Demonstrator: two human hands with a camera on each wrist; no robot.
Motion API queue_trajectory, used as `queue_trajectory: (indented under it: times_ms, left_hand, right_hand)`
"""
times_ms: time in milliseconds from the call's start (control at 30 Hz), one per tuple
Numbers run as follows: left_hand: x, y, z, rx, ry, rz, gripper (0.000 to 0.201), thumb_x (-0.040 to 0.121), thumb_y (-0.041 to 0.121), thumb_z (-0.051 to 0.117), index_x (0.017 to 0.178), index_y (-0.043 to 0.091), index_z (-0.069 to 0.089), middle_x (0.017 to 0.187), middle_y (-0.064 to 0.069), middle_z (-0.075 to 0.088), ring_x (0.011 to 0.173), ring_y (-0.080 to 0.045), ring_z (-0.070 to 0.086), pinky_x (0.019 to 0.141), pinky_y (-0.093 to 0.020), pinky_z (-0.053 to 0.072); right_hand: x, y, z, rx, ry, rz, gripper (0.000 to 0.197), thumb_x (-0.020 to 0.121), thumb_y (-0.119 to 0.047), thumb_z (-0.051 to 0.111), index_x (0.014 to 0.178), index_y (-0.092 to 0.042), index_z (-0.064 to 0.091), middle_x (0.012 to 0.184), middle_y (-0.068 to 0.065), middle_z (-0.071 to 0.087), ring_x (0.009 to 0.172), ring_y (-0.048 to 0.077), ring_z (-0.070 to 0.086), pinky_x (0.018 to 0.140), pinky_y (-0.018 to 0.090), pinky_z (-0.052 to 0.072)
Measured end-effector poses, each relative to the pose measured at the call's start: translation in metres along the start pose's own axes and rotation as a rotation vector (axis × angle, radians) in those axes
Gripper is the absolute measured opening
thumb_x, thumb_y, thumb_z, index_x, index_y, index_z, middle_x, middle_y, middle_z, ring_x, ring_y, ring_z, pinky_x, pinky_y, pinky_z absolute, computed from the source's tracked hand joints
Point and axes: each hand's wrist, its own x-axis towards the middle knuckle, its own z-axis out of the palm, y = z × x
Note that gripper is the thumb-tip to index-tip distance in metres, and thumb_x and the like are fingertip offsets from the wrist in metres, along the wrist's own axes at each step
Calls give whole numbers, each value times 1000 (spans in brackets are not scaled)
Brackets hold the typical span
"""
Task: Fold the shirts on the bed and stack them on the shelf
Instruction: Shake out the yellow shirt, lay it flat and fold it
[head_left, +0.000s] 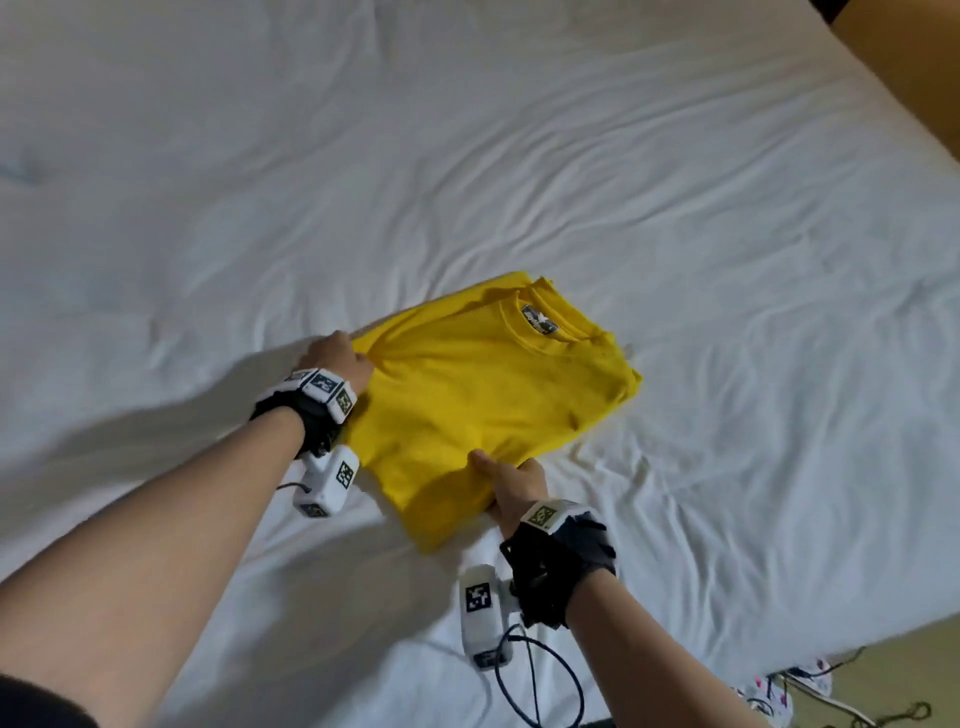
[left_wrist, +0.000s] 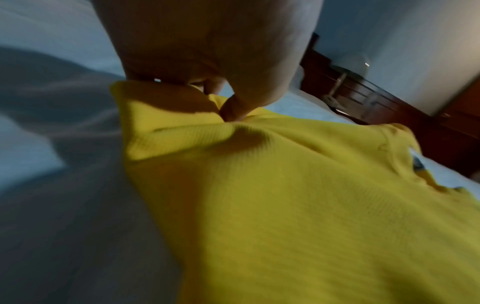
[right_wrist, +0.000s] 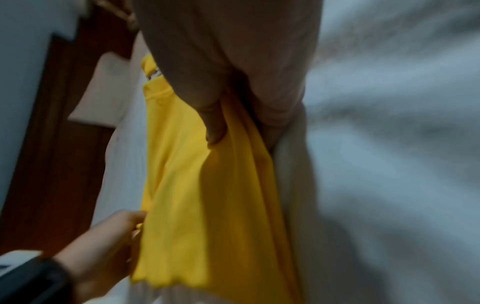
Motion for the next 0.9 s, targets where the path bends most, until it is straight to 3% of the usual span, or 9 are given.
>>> queue_trajectory:
  times_ms: [167,300,400,467,567,667,767,833,900]
  left_hand:
    - [-98,-80,30,-261,-15,-214,36,89,16,53,122,3,60,123,-27,60,113,-43,55,92,-42,45]
    - [-181,-90,51,-570,-178,-231,26,70,38,61,73,13,66,76,-11,70,80,-32,64,65,-35,42]
    - [-192,-84,52,-690,-218,-276,34,52,42,60,66,12,64,53,2,61,60,-23,57,56,-30,40]
    - [-177,-77,51,-781,-155,-264,34,53,41,63,73,14,66,61,2,65,66,-24,59,61,-33,44]
    - [-157,-64,51,-978,-113,-178,45,67,29,74,110,28,60,101,9,66,87,-14,62,70,-32,50]
    - [-159,-62,56,-1012,-98,-7,64,83,0,66,126,43,44,131,12,51,117,-9,51,89,-30,46]
    - [-169,-76,61,-953,-153,106,64,84,-6,60,114,50,58,136,5,50,111,-9,49,81,-21,40]
    - [-178,-88,51,-1021,-161,87,58,85,-4,58,109,48,67,123,6,58,90,1,50,75,-16,37]
    - [-187,-101,33,-1131,-152,84,55,87,-3,59,112,44,69,125,16,58,104,18,48,87,-10,36]
  right_hand:
    - [-7,-9,-21,-336,-188,-73,39,80,-27,78,108,-5,64,105,17,71,94,36,68,78,52,57]
    - [-6,-14,-65,-475,-163,-167,15,87,-18,70,98,-9,69,97,15,73,91,36,69,86,57,54]
    - [-4,-16,-88,-530,-135,-206,30,86,-7,69,116,-5,64,100,10,70,88,29,67,90,50,54]
    - [-6,-21,-89,-558,-92,-269,43,84,-15,71,124,-16,57,111,7,67,92,25,66,86,44,55]
    - [-12,-29,-79,-609,-74,-400,58,87,-22,70,137,-25,41,116,7,64,91,23,64,75,32,53]
    - [-18,-24,-78,-690,-85,-556,80,88,-11,66,151,-34,22,135,9,57,114,30,58,95,38,48]
    - [-33,-19,-87,-649,-190,-656,77,81,-5,63,141,-45,37,142,-9,45,135,19,42,109,32,36]
    - [-53,-20,-86,-523,-270,-610,65,71,-13,63,127,-45,57,133,-9,57,127,16,52,108,38,41]
    - [-73,-24,-78,-410,-349,-541,52,68,-19,68,115,-40,69,120,-3,68,115,22,61,102,50,47]
